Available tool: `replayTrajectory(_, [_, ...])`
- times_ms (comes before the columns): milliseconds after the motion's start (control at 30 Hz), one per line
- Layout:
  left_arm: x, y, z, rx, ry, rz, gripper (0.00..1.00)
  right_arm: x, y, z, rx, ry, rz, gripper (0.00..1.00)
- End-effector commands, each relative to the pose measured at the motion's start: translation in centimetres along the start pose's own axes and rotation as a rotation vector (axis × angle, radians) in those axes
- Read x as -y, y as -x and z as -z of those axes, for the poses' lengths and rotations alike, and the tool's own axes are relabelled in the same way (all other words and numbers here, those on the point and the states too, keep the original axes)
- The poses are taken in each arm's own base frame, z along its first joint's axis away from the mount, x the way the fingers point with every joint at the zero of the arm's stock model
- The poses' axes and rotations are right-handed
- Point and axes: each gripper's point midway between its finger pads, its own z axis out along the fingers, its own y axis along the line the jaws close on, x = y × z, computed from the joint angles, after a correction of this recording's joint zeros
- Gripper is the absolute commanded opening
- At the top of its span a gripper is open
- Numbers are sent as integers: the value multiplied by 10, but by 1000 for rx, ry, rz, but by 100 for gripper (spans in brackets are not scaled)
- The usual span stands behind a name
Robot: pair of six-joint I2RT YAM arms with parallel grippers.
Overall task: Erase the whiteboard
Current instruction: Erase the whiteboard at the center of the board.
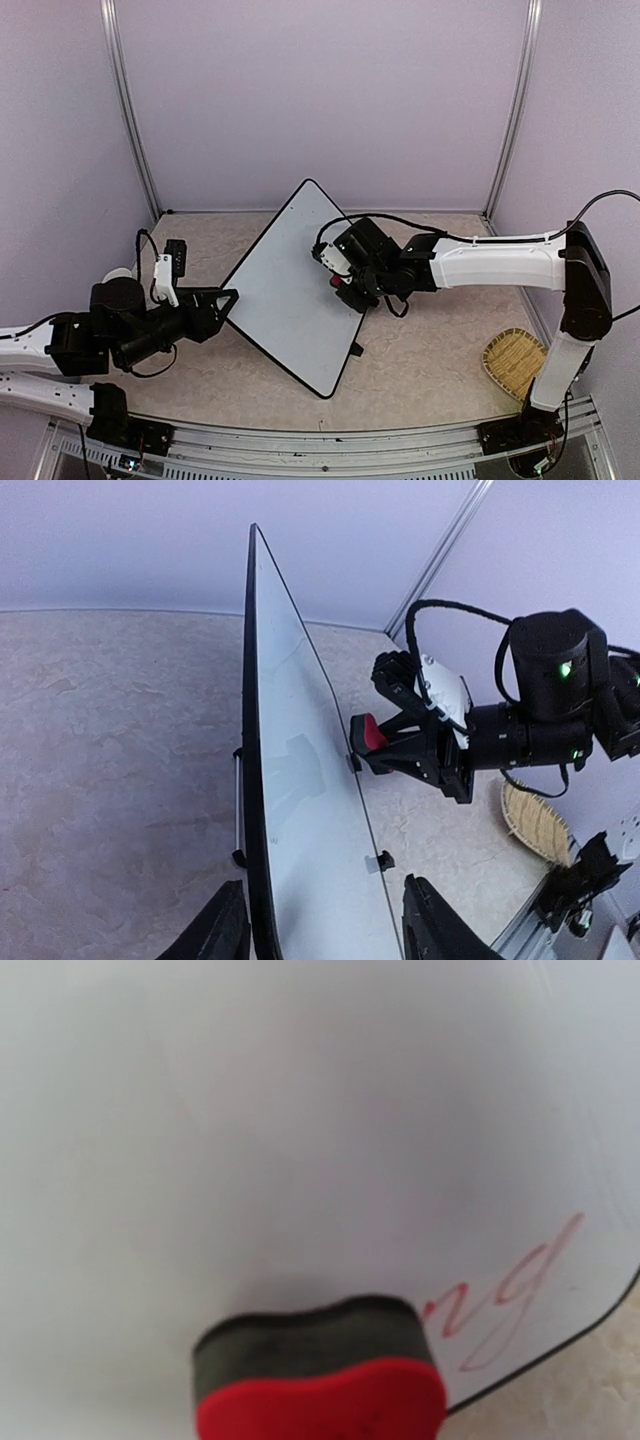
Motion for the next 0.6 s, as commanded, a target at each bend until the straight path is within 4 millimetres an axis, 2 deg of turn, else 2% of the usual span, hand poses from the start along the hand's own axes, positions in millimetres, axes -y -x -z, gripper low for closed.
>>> replayTrajectory(0, [9,34,16,73,-28,23,55,8,8,19,46,-13,-28,21])
replayTrajectory(100, [7,44,18,77,9,15,64,10,8,23,49,-19,-31,21])
replayTrajectory(233, [13,58,9,32,67,-48,71,13,9,28,56,-24,-39,21])
replayTrajectory(333, [19,62,-9,-62,67,-93,72,14,8,31,56,-28,-44,21])
replayTrajectory(433, [15,61,-30,-166,47,-95,72,17,5,35,53,-34,-52,21])
replayTrajectory(567, [1,73,-50,-221,11,-72,72,19,-2,41,51,-41,-63,22])
